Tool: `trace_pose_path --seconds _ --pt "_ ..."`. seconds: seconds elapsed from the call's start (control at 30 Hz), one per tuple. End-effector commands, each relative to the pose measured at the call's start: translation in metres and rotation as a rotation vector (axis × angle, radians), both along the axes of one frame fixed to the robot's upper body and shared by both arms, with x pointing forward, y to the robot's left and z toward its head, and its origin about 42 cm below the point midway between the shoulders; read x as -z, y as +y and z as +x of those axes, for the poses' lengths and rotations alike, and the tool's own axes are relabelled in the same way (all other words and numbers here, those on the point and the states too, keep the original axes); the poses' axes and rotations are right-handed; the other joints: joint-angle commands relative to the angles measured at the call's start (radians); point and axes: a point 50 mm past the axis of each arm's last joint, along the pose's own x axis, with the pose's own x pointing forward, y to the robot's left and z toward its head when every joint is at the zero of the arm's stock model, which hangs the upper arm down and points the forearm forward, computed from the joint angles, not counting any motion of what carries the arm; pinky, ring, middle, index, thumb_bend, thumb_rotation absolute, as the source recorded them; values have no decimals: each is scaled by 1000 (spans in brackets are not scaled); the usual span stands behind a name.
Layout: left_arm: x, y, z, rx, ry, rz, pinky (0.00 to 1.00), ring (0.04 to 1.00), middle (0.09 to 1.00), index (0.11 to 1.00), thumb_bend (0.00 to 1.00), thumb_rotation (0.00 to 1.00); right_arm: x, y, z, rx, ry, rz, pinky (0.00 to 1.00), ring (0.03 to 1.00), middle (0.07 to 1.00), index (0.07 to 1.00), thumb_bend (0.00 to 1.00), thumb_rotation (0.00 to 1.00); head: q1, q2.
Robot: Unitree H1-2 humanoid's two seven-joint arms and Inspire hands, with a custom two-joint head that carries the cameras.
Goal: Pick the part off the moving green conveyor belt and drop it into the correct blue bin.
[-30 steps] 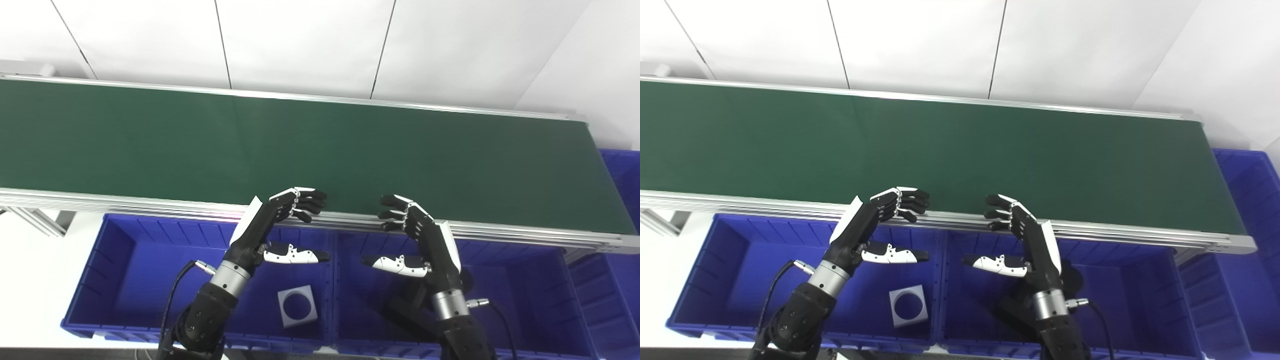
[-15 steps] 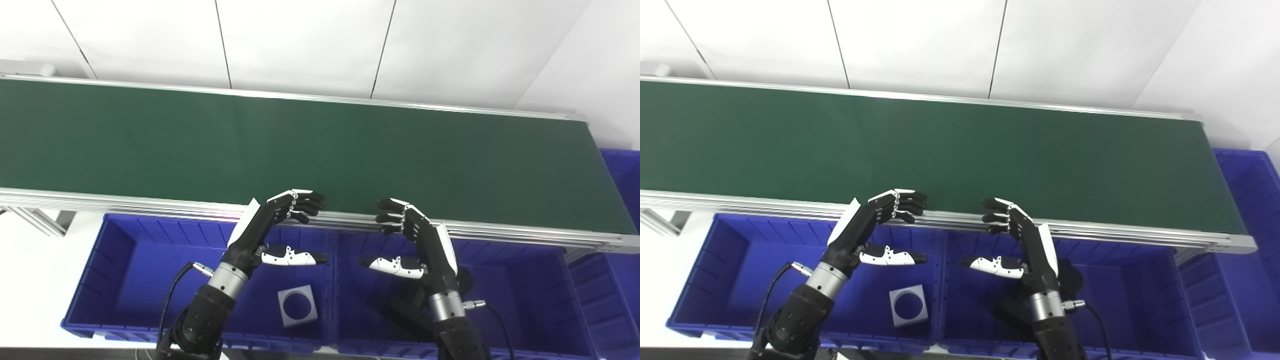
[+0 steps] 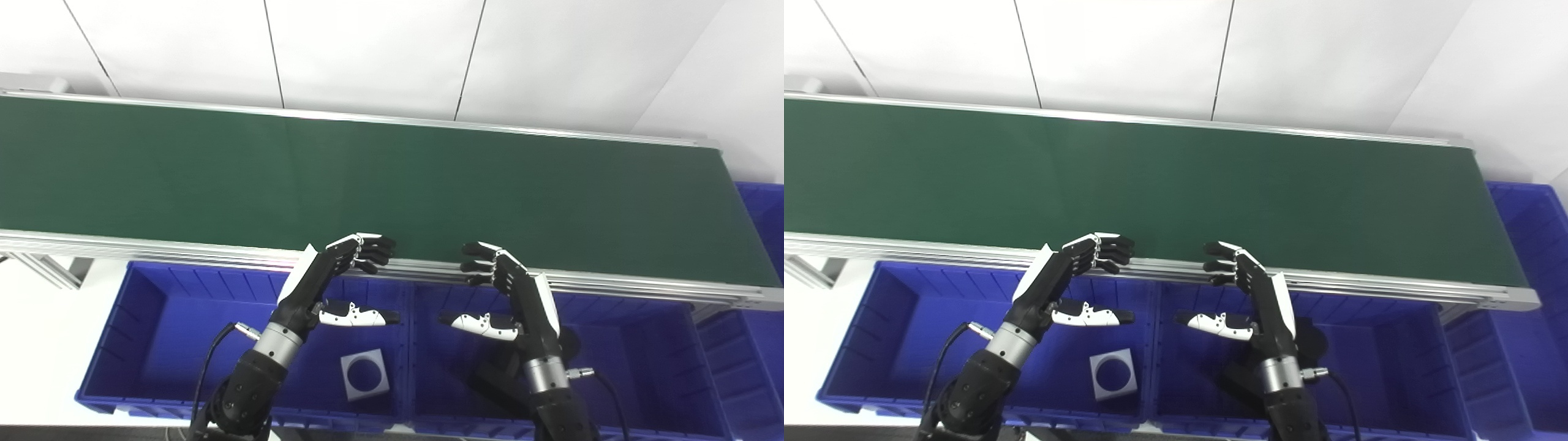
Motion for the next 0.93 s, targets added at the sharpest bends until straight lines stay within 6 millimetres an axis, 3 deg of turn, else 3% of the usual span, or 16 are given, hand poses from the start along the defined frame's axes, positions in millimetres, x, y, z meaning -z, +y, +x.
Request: trace_pose_path --seconds 0.0,0.67,0.9 --pt "-13 0 5 -2 -51 -31 621 678 697 712 668 0 -10 3 4 2 -78 27 572 668 759 724 732 125 1 0" --pt "-12 0 5 -1 -48 -33 620 681 700 711 667 0 -11 5 4 -19 -93 37 570 682 770 729 808 156 -6 -9" --pt "-12 0 5 0 -52 -32 622 680 699 711 673 0 -11 9 3 -47 -84 53 590 697 782 732 794 185 -7 -11"
